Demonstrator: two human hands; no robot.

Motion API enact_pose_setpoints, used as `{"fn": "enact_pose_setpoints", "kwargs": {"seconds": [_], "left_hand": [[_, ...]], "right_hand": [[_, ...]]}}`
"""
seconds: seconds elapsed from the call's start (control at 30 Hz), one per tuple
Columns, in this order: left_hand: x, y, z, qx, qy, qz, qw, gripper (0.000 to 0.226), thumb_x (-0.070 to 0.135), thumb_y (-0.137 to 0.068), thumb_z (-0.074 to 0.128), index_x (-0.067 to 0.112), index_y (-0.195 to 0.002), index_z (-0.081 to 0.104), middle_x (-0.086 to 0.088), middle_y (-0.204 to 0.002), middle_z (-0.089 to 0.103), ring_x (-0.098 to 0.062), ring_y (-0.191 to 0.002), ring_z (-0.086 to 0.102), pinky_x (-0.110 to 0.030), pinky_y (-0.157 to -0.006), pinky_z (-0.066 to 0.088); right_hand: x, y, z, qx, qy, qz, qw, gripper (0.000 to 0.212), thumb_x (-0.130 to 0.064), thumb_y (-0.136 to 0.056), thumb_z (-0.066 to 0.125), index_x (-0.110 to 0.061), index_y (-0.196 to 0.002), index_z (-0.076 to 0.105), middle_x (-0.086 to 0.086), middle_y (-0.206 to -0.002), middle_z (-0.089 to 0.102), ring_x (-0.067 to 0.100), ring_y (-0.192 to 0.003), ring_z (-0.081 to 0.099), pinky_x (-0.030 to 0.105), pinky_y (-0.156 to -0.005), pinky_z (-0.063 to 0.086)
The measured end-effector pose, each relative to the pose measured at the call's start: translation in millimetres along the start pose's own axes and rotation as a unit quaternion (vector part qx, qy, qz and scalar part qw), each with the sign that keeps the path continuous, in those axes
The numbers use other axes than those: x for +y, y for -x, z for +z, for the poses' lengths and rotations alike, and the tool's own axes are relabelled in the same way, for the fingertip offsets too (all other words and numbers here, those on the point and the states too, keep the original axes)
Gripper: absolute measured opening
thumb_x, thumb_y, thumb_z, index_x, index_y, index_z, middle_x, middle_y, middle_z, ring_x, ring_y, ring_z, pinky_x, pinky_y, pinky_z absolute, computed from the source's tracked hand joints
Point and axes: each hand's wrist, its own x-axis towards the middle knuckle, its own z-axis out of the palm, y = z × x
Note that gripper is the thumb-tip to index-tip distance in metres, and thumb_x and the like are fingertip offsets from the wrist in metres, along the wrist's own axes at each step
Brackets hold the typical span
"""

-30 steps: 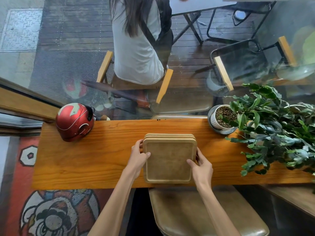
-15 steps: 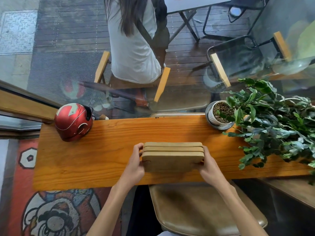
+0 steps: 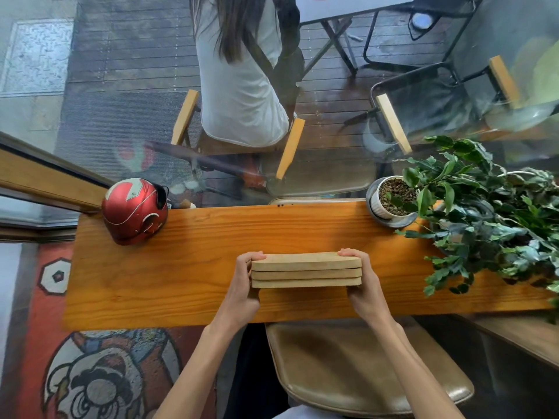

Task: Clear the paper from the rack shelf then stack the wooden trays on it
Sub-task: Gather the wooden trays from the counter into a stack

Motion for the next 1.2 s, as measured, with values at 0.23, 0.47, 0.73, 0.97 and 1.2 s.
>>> {"fn": "enact_pose_setpoints", "kwargs": {"seconds": [0.23, 0.47, 0.73, 0.97, 1.2], "left_hand": [[-10, -10, 6, 0.025, 0.056, -0.021, 0.998, 0.081, -0.024, -0.072, 0.066, 0.032, -0.121, 0.035, -0.005, -0.135, 0.044, -0.018, -0.134, 0.041, -0.030, -0.108, 0.042], [-6, -11, 21, 0.043, 0.109, -0.018, 0.993, 0.093, -0.013, -0.079, 0.071, 0.020, -0.152, 0.025, 0.010, -0.158, 0.028, -0.008, -0.147, 0.025, -0.029, -0.121, 0.022], [-9, -10, 20, 0.035, 0.117, -0.013, 0.992, 0.077, 0.004, -0.083, 0.075, 0.022, -0.148, 0.036, 0.003, -0.163, 0.022, -0.010, -0.149, 0.022, -0.045, -0.121, 0.023], [-17, -14, 12, 0.003, 0.110, -0.005, 0.994, 0.048, -0.011, -0.086, 0.064, 0.013, -0.125, 0.048, -0.002, -0.153, 0.038, -0.016, -0.151, 0.017, -0.054, -0.120, 0.021], [-29, -22, 8, -0.022, 0.031, 0.041, 0.998, 0.059, -0.009, -0.087, 0.064, 0.023, -0.131, 0.041, -0.006, -0.154, 0.033, -0.019, -0.150, 0.021, -0.039, -0.120, 0.022]], "right_hand": [[-1, -6, 12, -0.003, -0.100, 0.050, 0.994, 0.050, 0.003, -0.085, 0.071, -0.014, -0.125, 0.046, -0.004, -0.134, 0.053, 0.006, -0.131, 0.047, 0.029, -0.110, 0.041], [3, -2, 15, -0.058, -0.097, 0.090, 0.990, 0.091, -0.020, -0.087, 0.072, -0.020, -0.158, 0.016, -0.015, -0.157, 0.025, -0.012, -0.141, 0.026, 0.008, -0.113, 0.023], [7, 5, 15, -0.073, -0.122, 0.108, 0.984, 0.100, -0.031, -0.083, 0.070, -0.023, -0.158, 0.004, -0.033, -0.142, 0.032, -0.028, -0.127, 0.031, 0.006, -0.108, 0.024], [15, -5, 10, -0.069, -0.054, 0.054, 0.995, 0.070, -0.005, -0.088, 0.070, -0.021, -0.148, 0.036, -0.011, -0.160, 0.025, -0.007, -0.143, 0.026, 0.032, -0.121, 0.024], [18, -12, 4, -0.086, -0.038, 0.040, 0.995, 0.059, 0.000, -0.087, 0.069, -0.044, -0.122, 0.052, -0.001, -0.159, 0.030, 0.019, -0.146, 0.030, 0.034, -0.112, 0.036]]}}
